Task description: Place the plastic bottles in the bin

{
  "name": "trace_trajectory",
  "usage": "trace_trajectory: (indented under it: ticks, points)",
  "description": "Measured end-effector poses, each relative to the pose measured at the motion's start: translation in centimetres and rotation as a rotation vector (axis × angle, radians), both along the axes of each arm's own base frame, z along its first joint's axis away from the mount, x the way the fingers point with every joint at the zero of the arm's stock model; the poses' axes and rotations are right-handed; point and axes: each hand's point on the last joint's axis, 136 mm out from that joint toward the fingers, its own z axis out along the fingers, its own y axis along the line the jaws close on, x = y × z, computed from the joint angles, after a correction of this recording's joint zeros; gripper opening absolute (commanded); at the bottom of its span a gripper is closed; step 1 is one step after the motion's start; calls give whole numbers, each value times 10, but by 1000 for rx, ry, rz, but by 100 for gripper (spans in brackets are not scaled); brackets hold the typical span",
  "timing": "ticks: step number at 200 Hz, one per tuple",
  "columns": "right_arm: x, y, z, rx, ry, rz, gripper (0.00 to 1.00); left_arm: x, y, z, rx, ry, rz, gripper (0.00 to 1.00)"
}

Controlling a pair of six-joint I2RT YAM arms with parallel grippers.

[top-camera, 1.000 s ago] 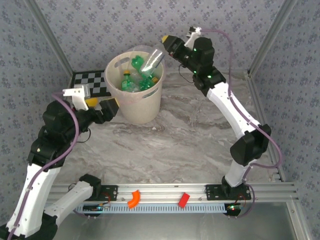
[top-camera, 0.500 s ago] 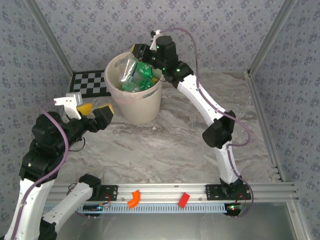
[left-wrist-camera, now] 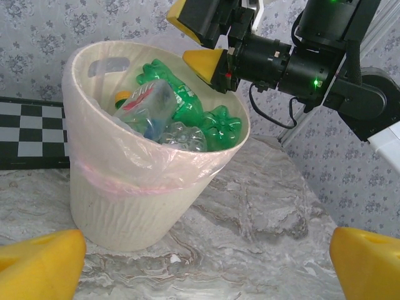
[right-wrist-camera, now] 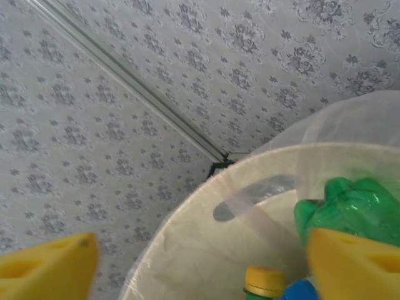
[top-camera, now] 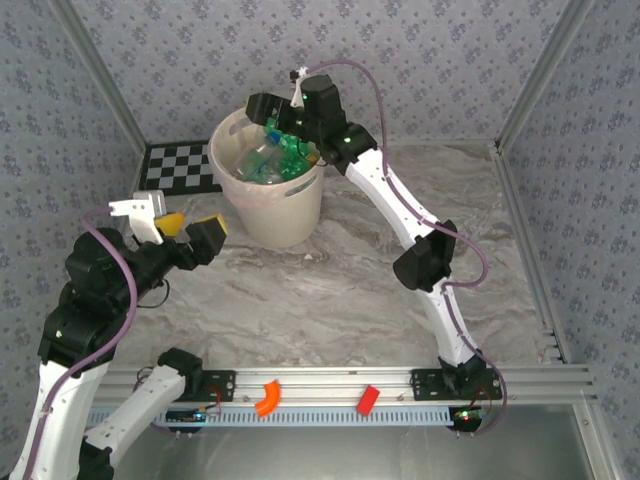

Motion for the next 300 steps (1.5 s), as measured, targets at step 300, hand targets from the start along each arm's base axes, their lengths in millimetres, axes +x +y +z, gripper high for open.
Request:
trace_trajectory:
  ticks: [300]
  points:
    - [-165,-304,-149,-374,39,-443,99,64,53,-186,331,321,358,100]
